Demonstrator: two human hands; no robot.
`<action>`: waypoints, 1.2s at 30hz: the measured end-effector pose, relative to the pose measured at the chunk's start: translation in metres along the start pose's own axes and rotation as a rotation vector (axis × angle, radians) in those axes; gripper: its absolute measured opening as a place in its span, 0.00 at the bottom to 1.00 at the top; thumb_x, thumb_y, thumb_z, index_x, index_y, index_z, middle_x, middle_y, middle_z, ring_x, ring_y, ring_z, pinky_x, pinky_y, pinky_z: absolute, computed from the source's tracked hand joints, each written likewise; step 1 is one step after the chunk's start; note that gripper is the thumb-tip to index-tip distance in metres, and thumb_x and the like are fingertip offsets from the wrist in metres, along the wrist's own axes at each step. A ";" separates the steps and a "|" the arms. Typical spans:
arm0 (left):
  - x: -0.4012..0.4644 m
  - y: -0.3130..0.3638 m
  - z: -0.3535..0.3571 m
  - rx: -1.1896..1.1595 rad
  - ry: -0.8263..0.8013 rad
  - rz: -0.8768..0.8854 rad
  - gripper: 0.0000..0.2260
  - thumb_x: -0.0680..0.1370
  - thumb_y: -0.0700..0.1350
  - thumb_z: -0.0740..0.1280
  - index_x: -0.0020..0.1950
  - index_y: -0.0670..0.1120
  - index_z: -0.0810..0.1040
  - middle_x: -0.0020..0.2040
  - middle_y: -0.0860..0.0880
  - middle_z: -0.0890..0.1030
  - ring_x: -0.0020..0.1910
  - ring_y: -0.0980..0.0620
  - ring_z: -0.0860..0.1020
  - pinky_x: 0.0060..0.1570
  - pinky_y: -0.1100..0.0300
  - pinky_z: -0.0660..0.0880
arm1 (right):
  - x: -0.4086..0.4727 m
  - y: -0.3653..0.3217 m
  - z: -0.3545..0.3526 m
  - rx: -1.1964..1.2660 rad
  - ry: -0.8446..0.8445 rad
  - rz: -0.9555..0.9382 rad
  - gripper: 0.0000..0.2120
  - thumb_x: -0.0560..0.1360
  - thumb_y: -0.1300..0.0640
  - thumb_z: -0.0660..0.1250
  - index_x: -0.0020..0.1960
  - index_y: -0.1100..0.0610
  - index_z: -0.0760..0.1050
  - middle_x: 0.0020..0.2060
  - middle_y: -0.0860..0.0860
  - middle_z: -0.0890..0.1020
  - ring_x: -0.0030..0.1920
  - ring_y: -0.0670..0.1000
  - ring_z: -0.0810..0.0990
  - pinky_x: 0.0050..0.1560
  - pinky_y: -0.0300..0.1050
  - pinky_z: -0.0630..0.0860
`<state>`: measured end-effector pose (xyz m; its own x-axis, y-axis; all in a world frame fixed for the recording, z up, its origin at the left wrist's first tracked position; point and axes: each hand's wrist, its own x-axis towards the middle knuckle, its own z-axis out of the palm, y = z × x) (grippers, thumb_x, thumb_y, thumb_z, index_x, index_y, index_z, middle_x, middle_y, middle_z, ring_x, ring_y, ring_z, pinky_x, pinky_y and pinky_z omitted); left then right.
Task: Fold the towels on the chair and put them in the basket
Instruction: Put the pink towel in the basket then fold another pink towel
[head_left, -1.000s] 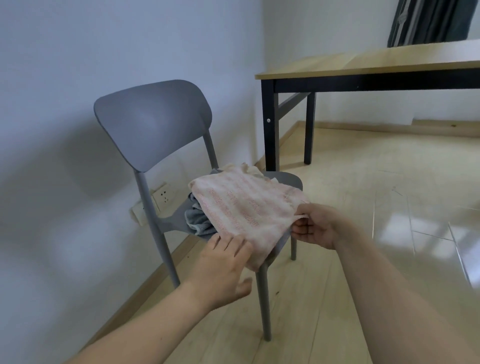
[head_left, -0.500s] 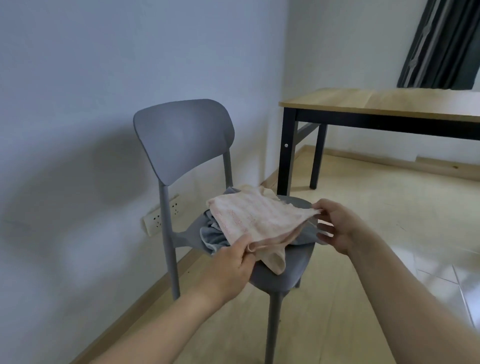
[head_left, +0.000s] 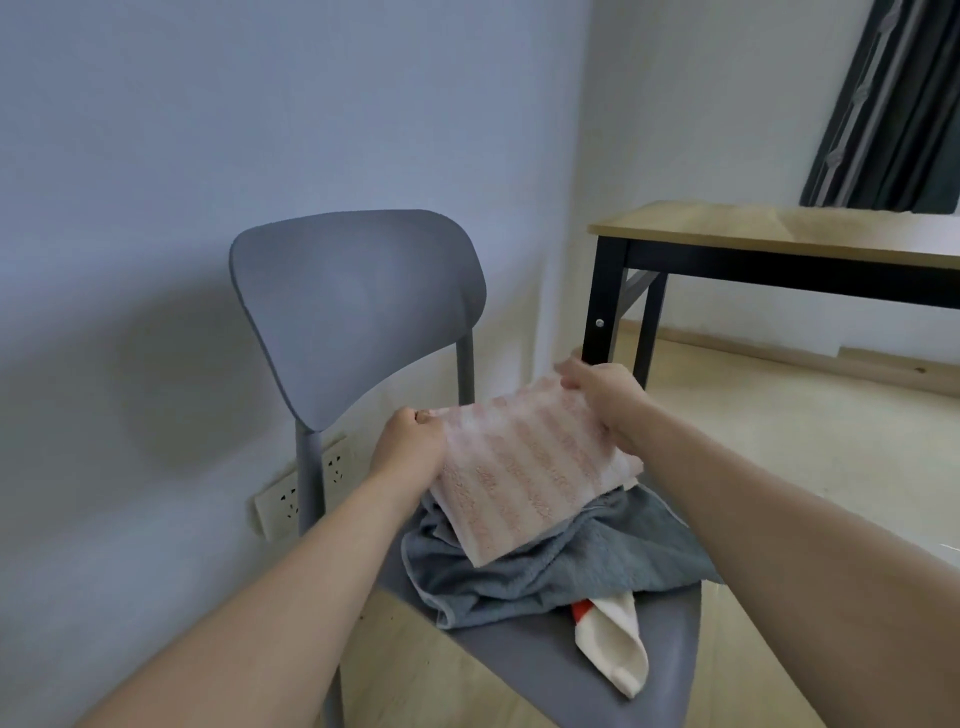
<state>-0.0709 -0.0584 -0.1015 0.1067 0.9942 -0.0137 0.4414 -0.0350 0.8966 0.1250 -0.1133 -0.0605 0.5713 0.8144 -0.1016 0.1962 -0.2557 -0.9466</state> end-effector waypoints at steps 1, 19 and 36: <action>0.011 -0.004 0.004 0.049 -0.020 -0.036 0.13 0.79 0.43 0.55 0.58 0.40 0.73 0.48 0.45 0.77 0.45 0.46 0.75 0.43 0.55 0.73 | 0.011 0.006 0.007 -0.082 0.011 -0.005 0.13 0.77 0.50 0.63 0.53 0.59 0.73 0.38 0.51 0.74 0.38 0.50 0.74 0.38 0.43 0.70; 0.020 -0.003 0.011 0.055 -0.274 -0.011 0.07 0.77 0.43 0.65 0.53 0.41 0.73 0.49 0.42 0.78 0.45 0.46 0.75 0.40 0.58 0.69 | 0.034 0.039 0.003 -0.339 -0.137 0.336 0.07 0.78 0.56 0.65 0.50 0.60 0.73 0.43 0.54 0.76 0.42 0.52 0.75 0.50 0.44 0.73; -0.034 0.136 -0.052 0.452 -0.142 0.753 0.09 0.74 0.34 0.63 0.49 0.42 0.80 0.45 0.45 0.79 0.45 0.47 0.77 0.38 0.59 0.69 | -0.051 -0.034 -0.085 0.339 0.004 -0.148 0.11 0.76 0.65 0.65 0.38 0.55 0.70 0.39 0.52 0.78 0.38 0.49 0.74 0.34 0.41 0.68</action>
<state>-0.0603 -0.0919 0.0439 0.6065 0.6706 0.4272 0.5157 -0.7407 0.4305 0.1569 -0.1903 0.0024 0.5600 0.8273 0.0441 0.0022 0.0518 -0.9987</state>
